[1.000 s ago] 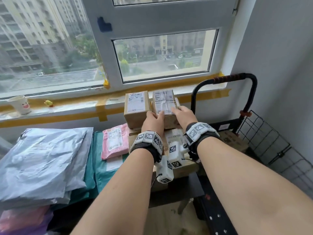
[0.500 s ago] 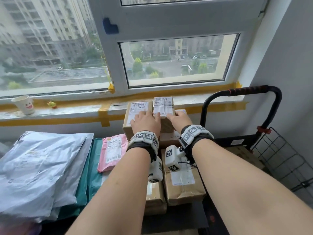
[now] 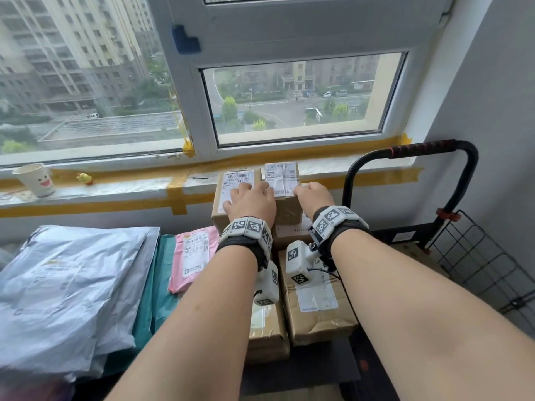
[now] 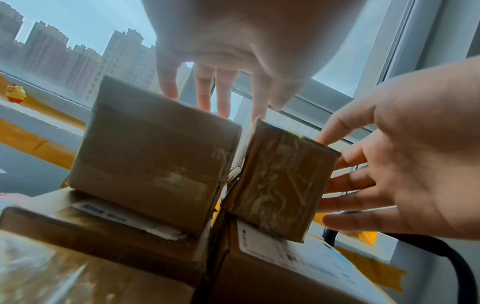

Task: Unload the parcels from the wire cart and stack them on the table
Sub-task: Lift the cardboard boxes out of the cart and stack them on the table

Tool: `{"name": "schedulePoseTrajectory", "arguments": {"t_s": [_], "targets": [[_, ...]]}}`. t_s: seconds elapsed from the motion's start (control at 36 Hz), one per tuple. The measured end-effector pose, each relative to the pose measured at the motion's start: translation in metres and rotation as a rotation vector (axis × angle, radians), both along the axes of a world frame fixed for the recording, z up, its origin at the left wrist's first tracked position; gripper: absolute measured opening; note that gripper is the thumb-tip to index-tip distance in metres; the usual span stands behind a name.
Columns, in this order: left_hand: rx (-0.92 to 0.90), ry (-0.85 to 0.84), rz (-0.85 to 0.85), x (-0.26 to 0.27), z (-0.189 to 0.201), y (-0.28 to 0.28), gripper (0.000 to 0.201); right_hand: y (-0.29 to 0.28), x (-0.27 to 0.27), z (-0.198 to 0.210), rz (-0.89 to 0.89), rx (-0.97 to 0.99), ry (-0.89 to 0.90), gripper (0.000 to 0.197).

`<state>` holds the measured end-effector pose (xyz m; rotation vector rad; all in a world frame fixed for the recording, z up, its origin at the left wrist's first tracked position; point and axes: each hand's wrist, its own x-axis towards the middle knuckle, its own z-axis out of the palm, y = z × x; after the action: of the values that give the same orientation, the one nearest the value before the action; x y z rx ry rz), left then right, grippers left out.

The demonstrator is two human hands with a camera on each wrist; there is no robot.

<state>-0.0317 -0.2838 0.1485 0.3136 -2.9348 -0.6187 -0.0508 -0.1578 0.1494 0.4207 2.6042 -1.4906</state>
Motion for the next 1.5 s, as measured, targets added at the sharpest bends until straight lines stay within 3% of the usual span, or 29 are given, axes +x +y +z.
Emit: {"name": "schedulePoseTrajectory", "arguments": {"t_s": [0.14, 0.31, 0.42, 0.75, 0.89, 1.0, 1.19, 1.31, 1.5], "targets": [[0.003, -0.005, -0.060, 0.008, 0.003, -0.001, 0.041, -0.001, 0.007, 0.003, -0.003, -0.025, 0.016, 0.023], [-0.031, 0.062, -0.108, 0.028, 0.007, -0.003, 0.042, 0.003, 0.028, 0.007, -0.034, -0.023, 0.043, 0.011], [-0.030, 0.149, -0.136, 0.044, 0.012, 0.002, 0.041, 0.008, 0.051, 0.006, -0.097, -0.007, 0.058, 0.027], [0.175, 0.202, -0.340, 0.113, 0.003, 0.096, 0.035, 0.102, 0.157, -0.033, -0.379, -0.002, -0.003, 0.031], [0.216, 0.142, -0.408, 0.135, -0.006, 0.153, 0.036, 0.167, 0.183, -0.044, -0.462, 0.099, -0.065, 0.029], [0.270, 0.057, -0.393, 0.144, -0.020, 0.204, 0.036, 0.220, 0.192, -0.057, -0.511, 0.130, -0.103, 0.014], [0.466, -0.283, -0.269, 0.155, -0.066, 0.298, 0.051, 0.312, 0.211, -0.105, -0.423, 0.155, -0.263, 0.022], [0.494, -0.388, -0.182, 0.163, -0.094, 0.343, 0.048, 0.365, 0.215, -0.127, -0.398, 0.187, -0.350, 0.036], [0.461, -0.508, -0.103, 0.161, -0.139, 0.375, 0.046, 0.406, 0.201, -0.157, -0.352, 0.186, -0.457, 0.029]]}}
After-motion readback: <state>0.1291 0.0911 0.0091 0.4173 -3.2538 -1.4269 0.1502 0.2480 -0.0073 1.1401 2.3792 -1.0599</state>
